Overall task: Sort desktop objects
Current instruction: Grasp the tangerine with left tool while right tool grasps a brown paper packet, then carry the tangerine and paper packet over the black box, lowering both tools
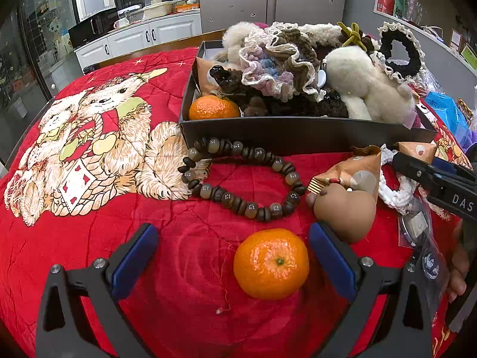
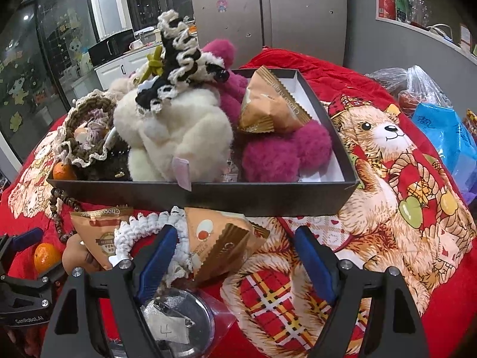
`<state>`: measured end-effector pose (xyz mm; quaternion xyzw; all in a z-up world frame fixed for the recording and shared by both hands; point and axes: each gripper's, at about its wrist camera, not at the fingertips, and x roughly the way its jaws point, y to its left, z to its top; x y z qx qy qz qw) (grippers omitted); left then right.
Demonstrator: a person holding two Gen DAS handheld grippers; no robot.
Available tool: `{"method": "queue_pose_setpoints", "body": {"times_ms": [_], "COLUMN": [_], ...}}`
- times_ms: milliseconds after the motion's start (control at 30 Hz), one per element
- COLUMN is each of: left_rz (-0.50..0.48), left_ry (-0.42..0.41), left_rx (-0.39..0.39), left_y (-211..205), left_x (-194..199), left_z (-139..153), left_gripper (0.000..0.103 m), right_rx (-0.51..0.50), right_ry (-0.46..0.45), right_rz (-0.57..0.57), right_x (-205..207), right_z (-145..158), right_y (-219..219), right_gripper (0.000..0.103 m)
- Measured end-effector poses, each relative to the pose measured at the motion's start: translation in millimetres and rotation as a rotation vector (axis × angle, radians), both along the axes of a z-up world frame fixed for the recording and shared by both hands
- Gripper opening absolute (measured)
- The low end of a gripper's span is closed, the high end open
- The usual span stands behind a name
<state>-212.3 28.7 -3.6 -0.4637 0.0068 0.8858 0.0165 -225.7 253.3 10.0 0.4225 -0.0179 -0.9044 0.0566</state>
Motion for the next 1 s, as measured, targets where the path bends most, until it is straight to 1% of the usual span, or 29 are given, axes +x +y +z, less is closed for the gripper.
{"method": "queue_pose_setpoints", "body": {"times_ms": [267, 333, 367, 433, 467, 500, 533, 567, 600, 633, 667, 733, 833, 1000], "left_rz": [-0.001, -0.004, -0.008, -0.019, -0.028, -0.034, -0.037, -0.038, -0.039, -0.041, -0.043, -0.048, -0.043, -0.04], "left_ry": [0.001, 0.003, 0.007, 0.017, 0.022, 0.028, 0.032, 0.035, 0.039, 0.044, 0.047, 0.055, 0.058, 0.06], "left_rx": [0.0, 0.001, 0.002, -0.003, -0.004, -0.004, -0.006, -0.007, -0.004, -0.001, 0.001, 0.004, 0.01, 0.034], "left_y": [0, 0, 1, 3, 5, 6, 7, 8, 8, 8, 8, 9, 8, 4], "left_x": [0, 1, 2, 4, 5, 6, 7, 8, 9, 9, 10, 11, 12, 13], "left_z": [0, 0, 1, 2, 3, 3, 4, 5, 6, 6, 7, 8, 9, 9], "left_gripper": [0.102, 0.1, 0.098, 0.09, 0.087, 0.081, 0.077, 0.075, 0.069, 0.064, 0.061, 0.045, 0.04, 0.039], "right_rx": [-0.009, -0.006, -0.007, -0.011, -0.011, -0.011, -0.01, -0.009, -0.006, 0.002, 0.01, 0.022, 0.023, 0.015], "right_ry": [0.002, 0.006, 0.01, 0.011, 0.011, 0.013, 0.012, 0.009, 0.012, 0.018, 0.025, 0.033, 0.044, 0.053], "right_rz": [-0.007, -0.006, -0.005, -0.003, -0.002, 0.0, 0.003, 0.005, 0.007, 0.009, 0.013, 0.02, 0.019, 0.015], "right_x": [-1, 1, 2, 5, 6, 7, 7, 8, 9, 10, 12, 15, 17, 18], "right_z": [0, 1, 1, 3, 3, 3, 3, 3, 4, 5, 6, 8, 11, 15], "right_y": [4, 4, 3, 3, 3, 3, 2, 2, 1, 0, -2, -3, -3, 2], "right_gripper": [0.083, 0.082, 0.078, 0.073, 0.066, 0.062, 0.053, 0.048, 0.047, 0.044, 0.042, 0.039, 0.035, 0.033]}}
